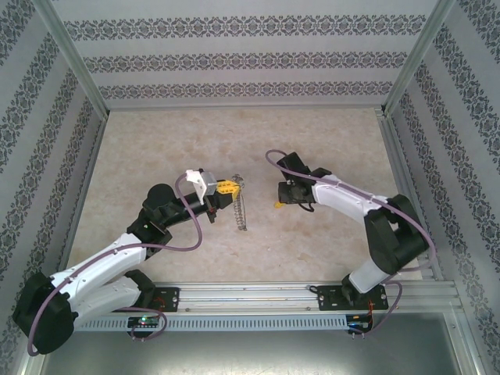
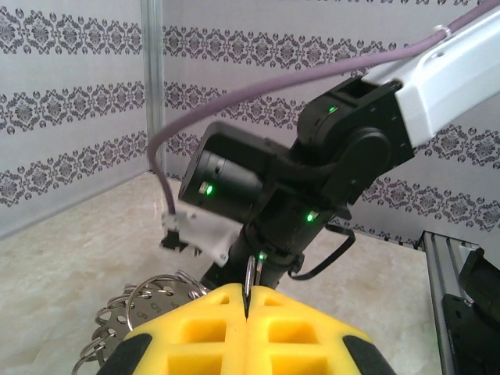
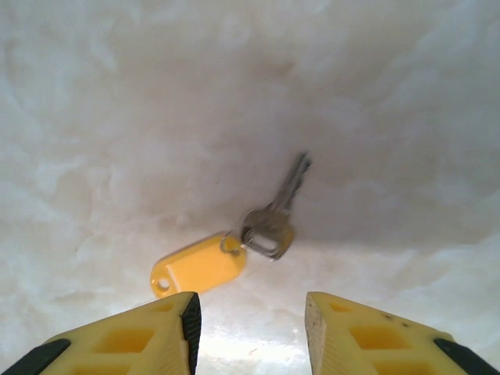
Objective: Put the keys on the keyring
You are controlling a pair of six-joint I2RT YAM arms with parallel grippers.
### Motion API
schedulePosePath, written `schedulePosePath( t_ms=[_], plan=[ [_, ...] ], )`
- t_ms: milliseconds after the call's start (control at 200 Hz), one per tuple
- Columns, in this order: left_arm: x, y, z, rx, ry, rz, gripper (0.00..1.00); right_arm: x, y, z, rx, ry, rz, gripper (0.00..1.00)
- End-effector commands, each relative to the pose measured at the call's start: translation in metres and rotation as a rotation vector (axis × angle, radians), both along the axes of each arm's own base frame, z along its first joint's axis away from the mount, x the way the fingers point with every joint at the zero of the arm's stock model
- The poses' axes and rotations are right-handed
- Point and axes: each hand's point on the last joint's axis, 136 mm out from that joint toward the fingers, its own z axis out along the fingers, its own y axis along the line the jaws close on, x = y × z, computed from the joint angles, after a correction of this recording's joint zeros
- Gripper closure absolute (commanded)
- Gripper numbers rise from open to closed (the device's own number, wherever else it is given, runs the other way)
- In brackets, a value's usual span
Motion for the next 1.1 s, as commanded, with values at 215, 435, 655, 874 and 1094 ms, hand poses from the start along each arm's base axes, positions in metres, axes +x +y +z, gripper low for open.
schedulePosePath(
  t_ms=[215, 435, 655, 874, 1094],
  plan=[
    [-0.008, -0.002, 0.019, -0.055, -0.055, -0.024, 1.0, 0.007, -0.001, -0.014, -0.02, -0.004, -0.072, 0.59],
    [-0.008, -0.003, 0.018, -0.062, -0.05, -0.026, 1.0, 0.015, 0.009, -0.021, -0.043, -0.013, -0.086, 0.65],
    [-0.008, -0.003, 0.018, -0.064, -0.05, -0.027, 1.0, 0.021, 0.018, -0.027, -0.063, -0.01, -0.083, 0.66],
    [-0.007, -0.003, 0.018, -0.066, -0.05, -0.028, 1.0, 0.023, 0.02, -0.036, -0.099, 0.014, -0.078, 0.66],
    [-0.008, -0.003, 0.017, -0.069, -0.049, -0.03, 1.0, 0.02, 0.019, -0.048, -0.128, 0.034, -0.077, 0.68]
  ],
)
